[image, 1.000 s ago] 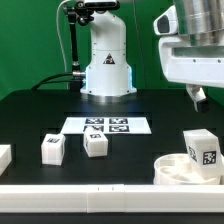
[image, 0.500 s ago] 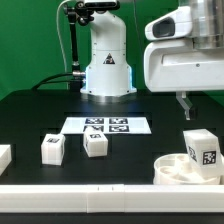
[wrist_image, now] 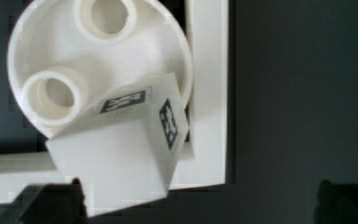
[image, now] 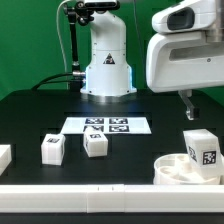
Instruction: Assemble stool
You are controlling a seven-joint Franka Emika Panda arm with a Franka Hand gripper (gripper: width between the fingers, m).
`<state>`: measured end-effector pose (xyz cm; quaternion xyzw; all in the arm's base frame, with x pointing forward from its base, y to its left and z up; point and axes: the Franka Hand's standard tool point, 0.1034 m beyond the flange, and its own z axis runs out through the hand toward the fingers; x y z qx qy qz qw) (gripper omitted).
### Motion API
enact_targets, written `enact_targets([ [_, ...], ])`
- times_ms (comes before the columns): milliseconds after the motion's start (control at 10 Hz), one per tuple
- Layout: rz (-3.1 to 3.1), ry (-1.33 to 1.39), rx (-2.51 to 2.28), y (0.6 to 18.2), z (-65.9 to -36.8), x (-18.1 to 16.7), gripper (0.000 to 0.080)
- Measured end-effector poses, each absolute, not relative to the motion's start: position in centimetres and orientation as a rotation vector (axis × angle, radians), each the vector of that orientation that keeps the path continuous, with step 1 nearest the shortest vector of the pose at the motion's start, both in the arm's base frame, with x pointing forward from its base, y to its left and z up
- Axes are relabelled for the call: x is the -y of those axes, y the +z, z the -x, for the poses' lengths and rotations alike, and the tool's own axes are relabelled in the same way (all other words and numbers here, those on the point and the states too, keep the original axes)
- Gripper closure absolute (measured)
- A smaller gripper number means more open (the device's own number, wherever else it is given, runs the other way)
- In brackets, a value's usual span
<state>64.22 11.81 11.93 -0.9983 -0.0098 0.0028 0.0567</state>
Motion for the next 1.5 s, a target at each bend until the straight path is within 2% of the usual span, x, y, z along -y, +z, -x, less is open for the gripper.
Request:
enact_targets([
  [500, 2.936, -0.074, 0.998, 12.3, -64.8, -12.9, 0.015],
  [900, 2.764, -0.088, 1.432, 12.2, -64.8, -12.5, 0.015],
  [1300, 2.421, -0.077, 2.02, 11.5, -64.8, -12.4, 0.015],
  [1500, 2.289, -0.059, 2.169, 10.7, -64.7, -11.8, 0.015],
])
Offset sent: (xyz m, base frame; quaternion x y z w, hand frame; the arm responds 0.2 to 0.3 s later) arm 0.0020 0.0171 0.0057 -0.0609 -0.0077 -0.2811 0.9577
